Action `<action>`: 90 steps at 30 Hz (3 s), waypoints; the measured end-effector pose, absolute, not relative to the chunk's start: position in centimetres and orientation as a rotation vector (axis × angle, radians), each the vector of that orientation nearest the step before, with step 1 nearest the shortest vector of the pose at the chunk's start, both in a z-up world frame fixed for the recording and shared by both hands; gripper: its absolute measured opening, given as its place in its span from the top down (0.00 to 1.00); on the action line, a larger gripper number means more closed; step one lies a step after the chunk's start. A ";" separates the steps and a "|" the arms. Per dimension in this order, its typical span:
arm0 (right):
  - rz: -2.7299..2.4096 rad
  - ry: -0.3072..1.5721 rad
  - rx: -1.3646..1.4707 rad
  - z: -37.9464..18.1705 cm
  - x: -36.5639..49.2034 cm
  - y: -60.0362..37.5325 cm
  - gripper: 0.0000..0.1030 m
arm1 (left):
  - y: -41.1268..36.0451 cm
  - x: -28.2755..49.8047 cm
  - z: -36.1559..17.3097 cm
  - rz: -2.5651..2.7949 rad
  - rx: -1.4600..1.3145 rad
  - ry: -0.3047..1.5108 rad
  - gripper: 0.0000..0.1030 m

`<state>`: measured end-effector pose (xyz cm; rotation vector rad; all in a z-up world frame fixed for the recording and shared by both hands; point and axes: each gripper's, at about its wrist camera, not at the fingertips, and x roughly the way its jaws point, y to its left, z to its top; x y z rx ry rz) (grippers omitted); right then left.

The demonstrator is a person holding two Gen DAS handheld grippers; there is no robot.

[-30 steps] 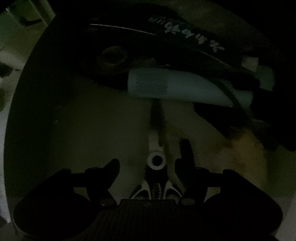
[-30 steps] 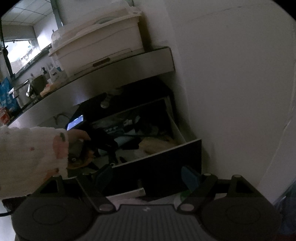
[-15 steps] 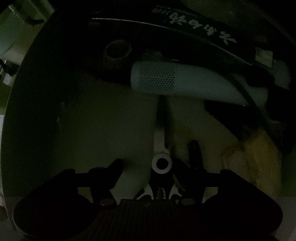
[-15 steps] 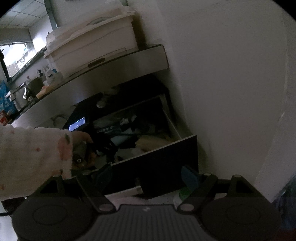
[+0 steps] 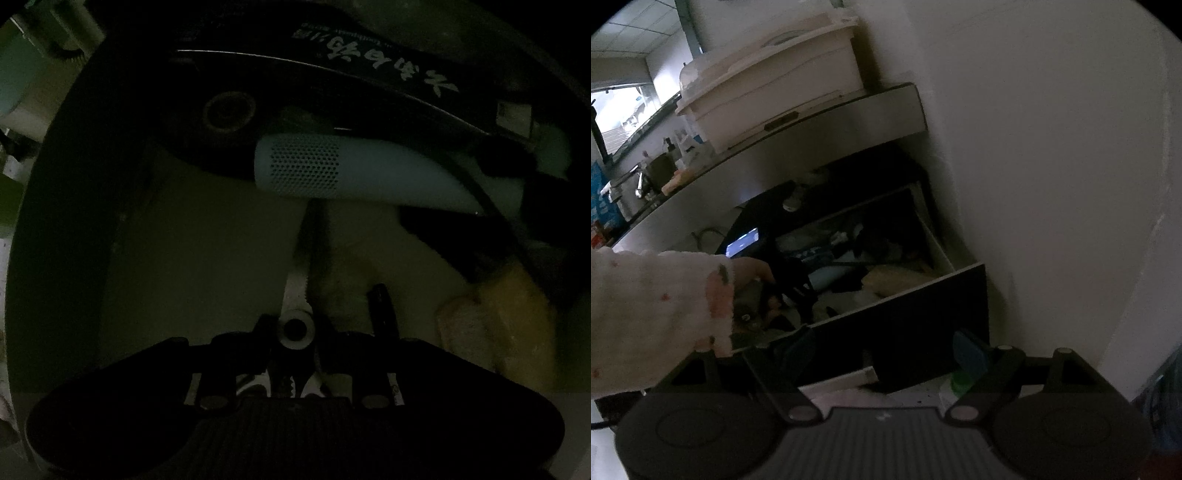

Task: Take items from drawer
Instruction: 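Lower the left tool fingers around the scissors handle, then close the left tool on the scissors handle and lift them out, then carry the scissors with the left tool up over the countertop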

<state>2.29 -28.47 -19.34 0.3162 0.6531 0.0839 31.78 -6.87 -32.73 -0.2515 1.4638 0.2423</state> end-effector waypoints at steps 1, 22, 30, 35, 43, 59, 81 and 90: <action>0.083 0.653 0.316 -19.4 2.3 -28.5 0.21 | -6.8 31.7 -32.7 0.238 -0.253 1.463 0.76; 0.114 0.661 0.308 -19.3 2.6 -27.2 0.21 | -4.9 28.5 -28.4 0.070 -0.255 1.368 0.76; 0.131 0.652 0.286 -18.8 2.3 -26.3 0.21 | -5.6 25.9 -27.2 -0.036 -0.230 1.266 0.76; 0.146 0.646 0.267 -18.4 2.1 -25.6 0.21 | -5.7 24.2 -25.1 -0.100 -0.197 1.204 0.78; 0.160 0.641 0.241 -17.9 1.7 -24.8 0.21 | -5.7 21.8 -22.6 -0.177 -0.126 1.098 0.78; 0.183 0.628 0.208 -17.1 1.4 -23.7 0.21 | -2.9 17.9 -17.0 -0.287 -0.159 0.945 0.78; 0.230 0.581 0.169 -15.6 1.4 -22.3 0.21 | -2.6 13.1 -3.1 -0.415 -0.080 0.646 0.78; 0.208 0.570 0.198 -15.6 1.0 -22.7 0.21 | -3.2 14.8 3.1 -0.418 -0.042 0.572 0.78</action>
